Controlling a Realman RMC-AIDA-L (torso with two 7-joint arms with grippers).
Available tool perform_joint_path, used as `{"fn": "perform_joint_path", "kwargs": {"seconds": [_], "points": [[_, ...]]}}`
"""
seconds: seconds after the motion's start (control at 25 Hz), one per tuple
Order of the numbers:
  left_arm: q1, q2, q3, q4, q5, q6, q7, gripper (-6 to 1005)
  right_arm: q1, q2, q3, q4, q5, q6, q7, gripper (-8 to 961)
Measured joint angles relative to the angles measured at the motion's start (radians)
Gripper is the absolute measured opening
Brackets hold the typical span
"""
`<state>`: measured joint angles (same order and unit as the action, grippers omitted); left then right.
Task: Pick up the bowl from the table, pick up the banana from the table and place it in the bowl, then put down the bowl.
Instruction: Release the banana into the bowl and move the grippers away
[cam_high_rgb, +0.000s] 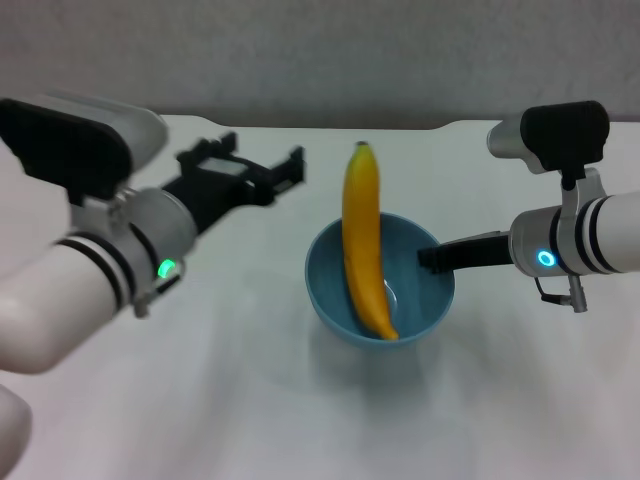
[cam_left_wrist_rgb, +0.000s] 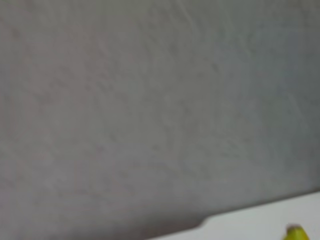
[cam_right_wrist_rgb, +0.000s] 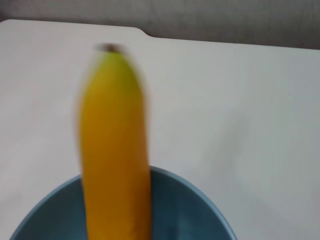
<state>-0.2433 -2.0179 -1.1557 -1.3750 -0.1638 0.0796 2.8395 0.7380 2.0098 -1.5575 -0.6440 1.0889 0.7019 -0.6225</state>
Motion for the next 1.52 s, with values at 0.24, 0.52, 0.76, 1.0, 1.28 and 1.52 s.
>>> {"fn": "perform_joint_path", "kwargs": {"seconds": [0.24, 0.52, 0.76, 1.0, 1.28, 1.52], "points": [[0.004, 0.000, -0.124, 0.080, 0.028, -0.090, -0.024, 879, -0.001, 0.000, 0.001, 0.003, -0.002, -0.001, -0.003, 62], [-0.008, 0.093, -0.148, 0.190, 0.030, -0.249, -0.278, 865, -0.006, 0.000, 0.002, 0.003, -0.002, -0.001, -0.011, 64], [-0.034, 0.157, -0.141, 0.337, 0.126, -0.506, -0.578, 734, -0.006, 0.000, 0.002, 0.003, -0.001, -0.009, -0.014, 65], [-0.106, 0.154, -0.301, 0.631, 0.444, -0.866, -0.902, 737, -0.008, 0.000, 0.001, 0.005, -0.001, -0.011, -0.016, 66], [-0.121, 0.089, -0.517, 0.710, 0.731, -0.974, -0.754, 737, -0.008, 0.000, 0.002, 0.010, -0.001, -0.012, -0.025, 67], [-0.103, 0.007, -0.617, 0.708, 0.797, -0.905, -0.479, 728, -0.008, 0.000, 0.002, 0.017, -0.001, -0.011, -0.026, 68]]}}
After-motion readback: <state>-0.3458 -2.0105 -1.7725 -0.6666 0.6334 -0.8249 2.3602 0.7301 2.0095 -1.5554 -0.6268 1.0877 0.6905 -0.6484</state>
